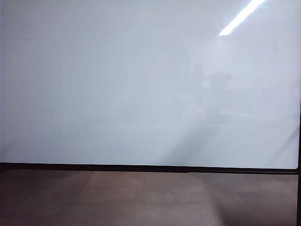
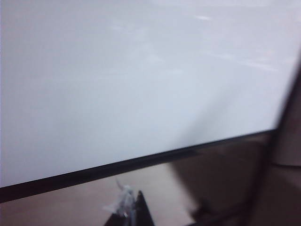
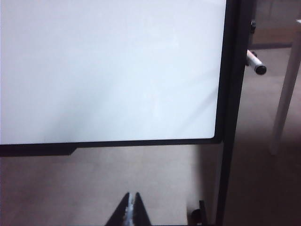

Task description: Reach to the right to find the marker pen, pick it up, and write the number 17 on the whiteboard.

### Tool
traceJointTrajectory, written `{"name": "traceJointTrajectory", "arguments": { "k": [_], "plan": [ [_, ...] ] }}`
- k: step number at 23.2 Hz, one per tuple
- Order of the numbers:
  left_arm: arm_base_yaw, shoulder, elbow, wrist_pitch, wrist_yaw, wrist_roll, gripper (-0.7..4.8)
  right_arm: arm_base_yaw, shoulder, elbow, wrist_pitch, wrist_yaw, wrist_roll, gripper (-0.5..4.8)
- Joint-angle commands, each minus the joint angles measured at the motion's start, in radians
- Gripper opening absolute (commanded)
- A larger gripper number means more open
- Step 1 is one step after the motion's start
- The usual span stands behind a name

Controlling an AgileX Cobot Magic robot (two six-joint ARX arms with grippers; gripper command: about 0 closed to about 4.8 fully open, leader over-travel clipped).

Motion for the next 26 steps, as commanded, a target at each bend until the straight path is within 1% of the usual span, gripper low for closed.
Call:
{"name": "traceJointTrajectory", "arguments": {
  "k": [1, 2, 3, 4, 5, 6, 7, 8, 9, 10, 11, 12, 13, 15, 16, 17, 18, 19, 20, 21, 22, 24, 25, 26],
  "plan": [
    [-0.188, 0.001, 0.001, 0.013, -0.002, -0.003, -0.05, 0.001, -0.001, 0.002, 0.037, -0.002, 0.005, -0.05],
    [-0.262, 0.001, 0.001, 0.013, 0.003, -0.003, -0.05, 0.001, -0.001, 0.003, 0.053, -0.002, 0.017, -0.05],
    [-0.288, 0.001, 0.001, 0.013, 0.006, -0.003, -0.05, 0.001, -0.001, 0.006, 0.066, 0.003, 0.040, -0.05],
    [-0.321, 0.001, 0.001, 0.013, 0.027, -0.003, -0.05, 0.000, -0.001, 0.025, 0.116, 0.034, 0.106, -0.05],
    [-0.324, 0.001, 0.001, 0.013, 0.041, -0.003, -0.05, 0.000, -0.001, 0.041, 0.143, 0.062, 0.134, -0.05],
    [-0.323, 0.001, 0.001, 0.013, 0.058, -0.003, -0.05, 0.000, -0.001, 0.087, 0.213, 0.146, 0.155, -0.05],
    [-0.323, 0.001, 0.001, 0.013, 0.058, -0.003, -0.05, 0.000, 0.000, 0.112, 0.252, 0.190, 0.154, -0.05],
    [-0.323, 0.001, 0.001, 0.013, 0.058, -0.003, -0.05, 0.000, 0.002, 0.164, 0.328, 0.275, 0.154, -0.05],
    [-0.323, 0.001, 0.001, 0.013, 0.058, -0.003, -0.05, -0.001, 0.019, 0.230, 0.410, 0.356, 0.142, -0.05],
    [-0.323, 0.001, 0.001, 0.013, 0.058, -0.003, -0.05, -0.002, 0.073, 0.338, 0.508, 0.427, 0.097, -0.05],
    [-0.323, 0.001, 0.001, 0.013, 0.058, -0.003, -0.05, -0.002, 0.111, 0.392, 0.549, 0.446, 0.068, -0.05],
    [-0.323, 0.001, 0.001, 0.013, 0.058, -0.003, -0.05, -0.002, 0.224, 0.526, 0.632, 0.454, 0.024, -0.05],
    [-0.323, 0.001, 0.001, 0.013, 0.058, -0.003, -0.05, -0.002, 0.286, 0.588, 0.670, 0.454, 0.007, -0.05],
    [-0.323, 0.001, 0.001, 0.013, 0.058, -0.003, -0.05, -0.002, 0.507, 0.804, 0.768, 0.429, -0.095, -0.05],
    [-0.323, 0.001, 0.001, 0.013, 0.058, -0.003, -0.05, -0.008, 0.640, 0.943, 0.785, 0.392, -0.105, -0.05],
    [-0.323, 0.001, 0.001, 0.013, 0.058, -0.003, -0.05, -0.019, 0.715, 1.027, 0.781, 0.366, -0.099, -0.05],
    [-0.323, 0.001, 0.001, 0.013, 0.058, -0.003, -0.05, -0.047, 0.814, 1.131, 0.774, 0.340, -0.096, -0.05],
    [-0.323, 0.001, 0.001, 0.013, 0.058, -0.003, -0.05, -0.083, 0.887, 1.206, 0.763, 0.288, -0.082, -0.05],
    [-0.323, 0.001, 0.001, 0.013, 0.058, -0.003, -0.05, -0.145, 0.977, 1.287, 0.745, 0.172, -0.006, -0.05],
    [-0.323, 0.001, 0.001, 0.013, 0.058, -0.003, -0.05, -0.189, 1.030, 1.327, 0.745, 0.090, 0.061, -0.05],
    [-0.323, 0.001, 0.001, 0.013, 0.058, -0.003, -0.05, -0.256, 1.109, 1.375, 0.749, 0.005, 0.168, -0.05],
    [-0.323, 0.001, 0.001, 0.013, 0.058, -0.003, -0.05, -0.334, 1.225, 1.403, 0.766, -0.046, 0.298, -0.05],
    [-0.323, 0.001, 0.001, 0.013, 0.058, -0.003, -0.05, -0.370, 1.273, 1.402, 0.767, -0.070, 0.328, -0.05],
    [-0.323, 0.001, 0.001, 0.013, 0.058, -0.003, -0.05, -0.419, 1.327, 1.398, 0.761, -0.136, 0.356, -0.05]
  ]
}}
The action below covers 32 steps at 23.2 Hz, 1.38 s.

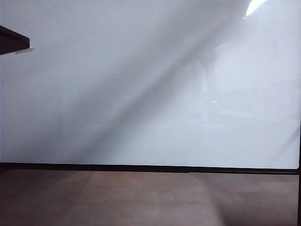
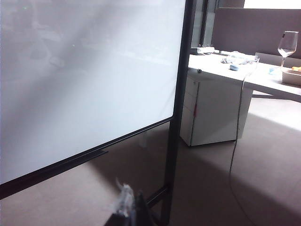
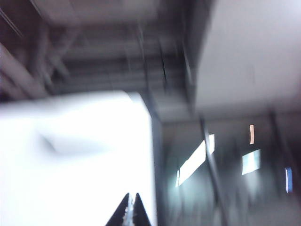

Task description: Reach to the right to find the marker pen, pick it up, and write the number 17 on the whiteboard.

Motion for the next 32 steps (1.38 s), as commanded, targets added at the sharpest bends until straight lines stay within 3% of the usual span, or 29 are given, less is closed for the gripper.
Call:
{"name": "traceJointTrajectory", "arguments": {
  "k": [1, 3, 5, 8, 12, 17, 19, 32],
  "plan": [
    [-0.001, 0.002, 0.001, 0.013, 0.008, -0.003, -0.05, -0.119, 0.133, -0.011, -0.001, -0.179, 0.129, -0.05],
    [-0.001, 0.002, 0.001, 0.013, 0.004, -0.003, -0.05, -0.175, 0.231, -0.032, 0.043, -0.362, 0.146, -0.05],
    [-0.001, 0.002, 0.001, 0.013, 0.005, -0.003, -0.05, -0.193, 0.304, -0.069, 0.085, -0.463, 0.146, -0.03],
    [-0.001, 0.002, 0.001, 0.013, 0.004, -0.003, -0.05, -0.195, 0.360, -0.167, 0.109, -0.468, 0.065, 2.18],
    [-0.001, 0.002, 0.001, 0.013, 0.004, -0.003, -0.05, -0.193, 0.397, -0.294, 0.135, -0.469, -0.030, 3.92],
    [-0.001, 0.002, 0.001, 0.013, 0.004, -0.003, -0.05, -0.169, 0.516, -0.402, 0.203, -0.479, -0.106, 3.91],
    [-0.001, 0.002, 0.001, 0.013, 0.004, -0.003, -0.05, -0.163, 0.579, -0.406, 0.241, -0.515, -0.102, 3.91],
    [-0.001, 0.002, 0.001, 0.013, 0.004, -0.003, -0.05, -0.098, 0.802, -0.404, 0.315, -0.483, -0.177, 3.77]
  ]
}}
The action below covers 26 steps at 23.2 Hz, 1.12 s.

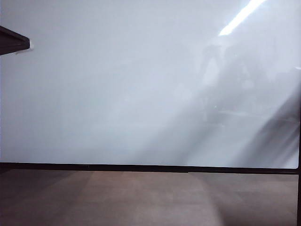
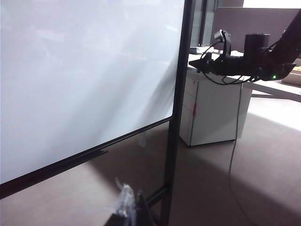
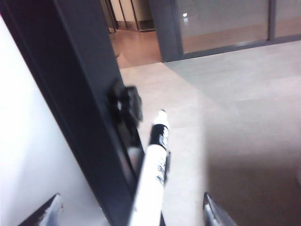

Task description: Reach to the right to find the marker pen, pick it up, and write the number 17 on the whiteboard.

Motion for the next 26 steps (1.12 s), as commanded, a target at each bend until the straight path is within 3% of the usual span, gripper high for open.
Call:
{"name": "traceJointTrajectory", "arguments": {
  "k": [1, 9, 11, 25, 26],
  "plan": [
    [-0.001, 0.001, 0.001, 0.013, 0.004, -0.003, -0.05, 0.010, 0.018, 0.005, 0.028, 0.008, -0.015, 3.77],
    [-0.001, 0.001, 0.001, 0.013, 0.004, -0.003, -0.05, 0.033, 0.027, 0.005, 0.052, 0.092, -0.040, 3.53],
    [-0.001, 0.001, 0.001, 0.013, 0.004, -0.003, -0.05, 0.038, 0.027, 0.006, 0.051, 0.108, -0.042, 2.73],
    [-0.001, 0.001, 0.001, 0.013, 0.004, -0.003, -0.05, 0.039, 0.029, 0.006, 0.037, 0.134, -0.063, 2.54],
    [-0.001, 0.001, 0.001, 0.013, 0.004, -0.003, -0.05, 0.039, 0.029, 0.006, 0.037, 0.134, -0.063, 2.10]
  ]
}}
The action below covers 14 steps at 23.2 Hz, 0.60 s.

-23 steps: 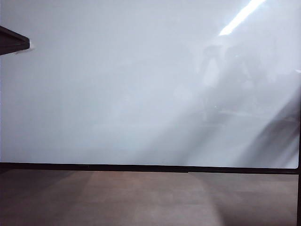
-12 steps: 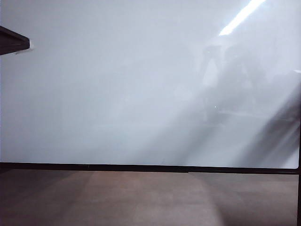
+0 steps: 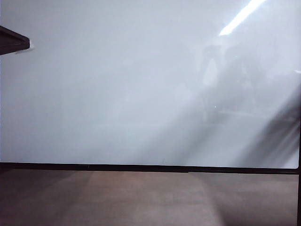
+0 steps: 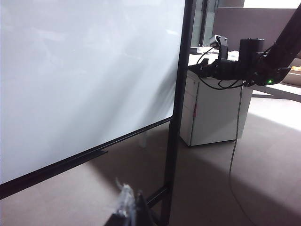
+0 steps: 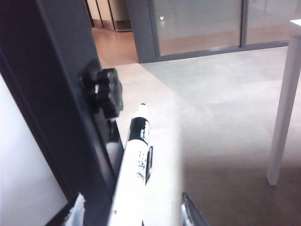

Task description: Reach to the right to find the marker pen, pick it up, and write the number 17 on the whiteboard.

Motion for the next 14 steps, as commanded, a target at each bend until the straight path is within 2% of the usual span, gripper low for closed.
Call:
{"name": "traceJointTrajectory", "arguments": {
  "k": [1, 2, 4, 12, 14],
  "plan": [
    [-0.001, 0.001, 0.001, 0.013, 0.005, -0.003, -0.05, 0.001, -0.003, 0.005, 0.010, 0.002, -0.005, 2.06],
    [-0.001, 0.001, 0.001, 0.013, 0.005, -0.003, -0.05, 0.001, -0.003, 0.005, 0.010, 0.002, -0.006, 2.04],
    [-0.001, 0.001, 0.001, 0.013, 0.005, -0.003, -0.05, 0.001, -0.003, 0.005, 0.008, 0.002, -0.009, 1.39],
    [-0.001, 0.001, 0.001, 0.013, 0.005, -0.003, -0.05, 0.025, -0.003, 0.006, -0.014, 0.010, -0.043, 1.34],
    [-0.001, 0.001, 0.001, 0.013, 0.005, -0.003, -0.05, 0.025, -0.003, 0.006, -0.013, 0.010, -0.043, 1.00]
  ]
}}
